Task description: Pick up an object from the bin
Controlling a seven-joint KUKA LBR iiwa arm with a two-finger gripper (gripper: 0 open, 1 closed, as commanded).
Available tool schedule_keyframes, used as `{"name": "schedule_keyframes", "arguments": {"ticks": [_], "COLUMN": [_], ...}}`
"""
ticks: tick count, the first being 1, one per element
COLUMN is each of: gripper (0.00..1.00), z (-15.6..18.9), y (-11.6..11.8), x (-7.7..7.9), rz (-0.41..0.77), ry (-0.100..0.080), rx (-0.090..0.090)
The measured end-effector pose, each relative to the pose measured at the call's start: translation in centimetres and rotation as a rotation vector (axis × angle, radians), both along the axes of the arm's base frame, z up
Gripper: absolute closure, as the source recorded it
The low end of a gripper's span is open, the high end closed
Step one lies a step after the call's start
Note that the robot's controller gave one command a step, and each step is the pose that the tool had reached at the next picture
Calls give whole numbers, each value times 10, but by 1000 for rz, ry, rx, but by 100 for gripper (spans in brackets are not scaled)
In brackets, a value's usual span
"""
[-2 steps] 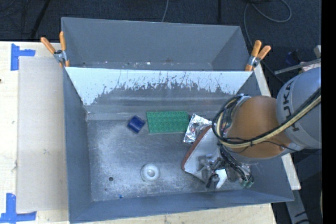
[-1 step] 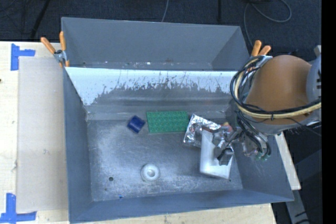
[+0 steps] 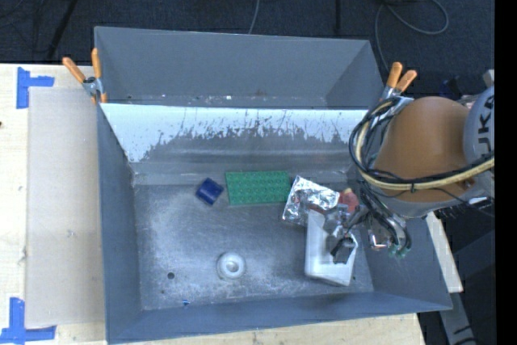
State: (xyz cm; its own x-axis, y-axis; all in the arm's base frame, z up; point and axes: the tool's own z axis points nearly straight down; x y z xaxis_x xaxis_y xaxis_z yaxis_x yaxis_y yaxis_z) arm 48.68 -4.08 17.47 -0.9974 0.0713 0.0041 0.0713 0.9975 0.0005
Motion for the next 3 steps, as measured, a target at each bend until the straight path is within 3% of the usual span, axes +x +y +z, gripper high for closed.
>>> {"name": "schedule_keyframes", "arguments": {"ticks": [1,2,3], "gripper": [100,100,100], "z": [6,-16,40], "y": [22,18,61], "x": [8,35,49], "rz": [-9,-7,16], "ry": [-3,-4,-9], "rx": [0,-1,1]}}
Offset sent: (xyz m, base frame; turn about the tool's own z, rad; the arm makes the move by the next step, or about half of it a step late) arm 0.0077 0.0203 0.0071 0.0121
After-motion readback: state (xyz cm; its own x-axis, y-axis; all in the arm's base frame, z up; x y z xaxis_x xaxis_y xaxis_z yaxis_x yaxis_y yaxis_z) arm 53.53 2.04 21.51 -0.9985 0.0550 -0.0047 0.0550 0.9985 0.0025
